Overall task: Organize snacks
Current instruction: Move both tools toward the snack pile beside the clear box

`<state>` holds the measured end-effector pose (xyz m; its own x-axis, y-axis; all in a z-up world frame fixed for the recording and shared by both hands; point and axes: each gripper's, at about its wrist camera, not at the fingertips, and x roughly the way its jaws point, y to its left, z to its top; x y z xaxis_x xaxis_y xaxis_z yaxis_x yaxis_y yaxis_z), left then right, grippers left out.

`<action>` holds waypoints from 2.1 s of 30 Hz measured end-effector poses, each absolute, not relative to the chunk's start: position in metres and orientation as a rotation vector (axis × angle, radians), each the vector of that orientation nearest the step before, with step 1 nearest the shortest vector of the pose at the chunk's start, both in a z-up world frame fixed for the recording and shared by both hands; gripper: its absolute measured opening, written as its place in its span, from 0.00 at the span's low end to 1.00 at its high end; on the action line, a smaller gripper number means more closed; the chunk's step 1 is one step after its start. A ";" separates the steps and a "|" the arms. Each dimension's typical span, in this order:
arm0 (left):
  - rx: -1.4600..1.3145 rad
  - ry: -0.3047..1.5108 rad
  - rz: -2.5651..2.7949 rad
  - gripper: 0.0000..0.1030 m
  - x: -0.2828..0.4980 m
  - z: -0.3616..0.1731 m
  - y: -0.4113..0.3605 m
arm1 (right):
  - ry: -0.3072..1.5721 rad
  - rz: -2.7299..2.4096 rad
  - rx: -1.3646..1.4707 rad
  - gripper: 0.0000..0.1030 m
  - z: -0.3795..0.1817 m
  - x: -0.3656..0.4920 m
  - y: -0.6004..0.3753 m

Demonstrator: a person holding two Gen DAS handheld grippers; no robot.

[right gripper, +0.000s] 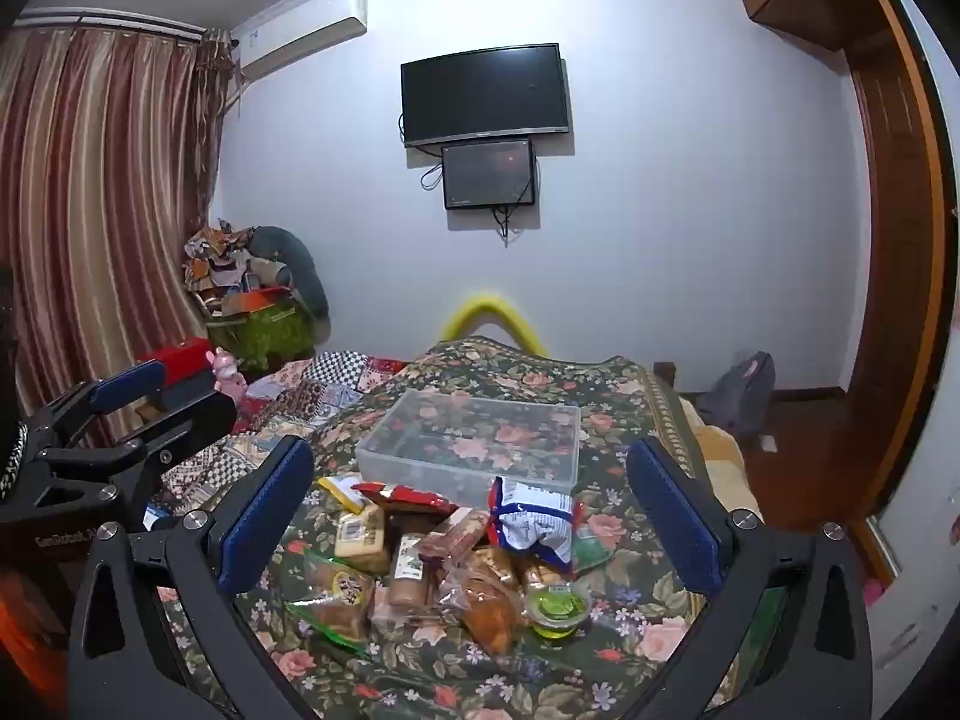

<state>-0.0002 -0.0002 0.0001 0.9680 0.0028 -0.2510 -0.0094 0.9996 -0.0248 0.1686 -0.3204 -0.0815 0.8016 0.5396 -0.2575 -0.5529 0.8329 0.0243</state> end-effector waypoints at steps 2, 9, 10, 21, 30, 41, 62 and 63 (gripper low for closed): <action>-0.028 0.253 0.007 1.00 0.000 0.000 0.000 | 0.260 0.587 -0.049 1.00 -0.082 0.169 -0.321; -0.035 0.266 0.009 1.00 0.008 -0.002 -0.002 | 0.252 0.581 -0.058 1.00 -0.081 0.168 -0.321; -0.035 0.269 0.009 1.00 0.010 -0.003 -0.003 | 0.254 0.583 -0.052 1.00 -0.080 0.165 -0.322; -0.039 0.274 -0.001 1.00 0.006 -0.005 -0.002 | 0.251 0.581 -0.050 1.00 -0.077 0.168 -0.323; -0.037 0.276 -0.004 1.00 0.007 -0.007 -0.004 | 0.245 0.579 -0.046 1.00 -0.074 0.168 -0.326; -0.035 0.276 -0.005 1.00 0.005 -0.006 -0.003 | 0.243 0.573 -0.039 1.00 -0.072 0.166 -0.327; -0.033 0.277 -0.008 1.00 0.005 -0.009 -0.003 | 0.237 0.581 -0.036 1.00 -0.075 0.166 -0.327; -0.033 0.276 -0.007 1.00 0.005 -0.009 -0.003 | 0.237 0.581 -0.036 1.00 -0.075 0.166 -0.326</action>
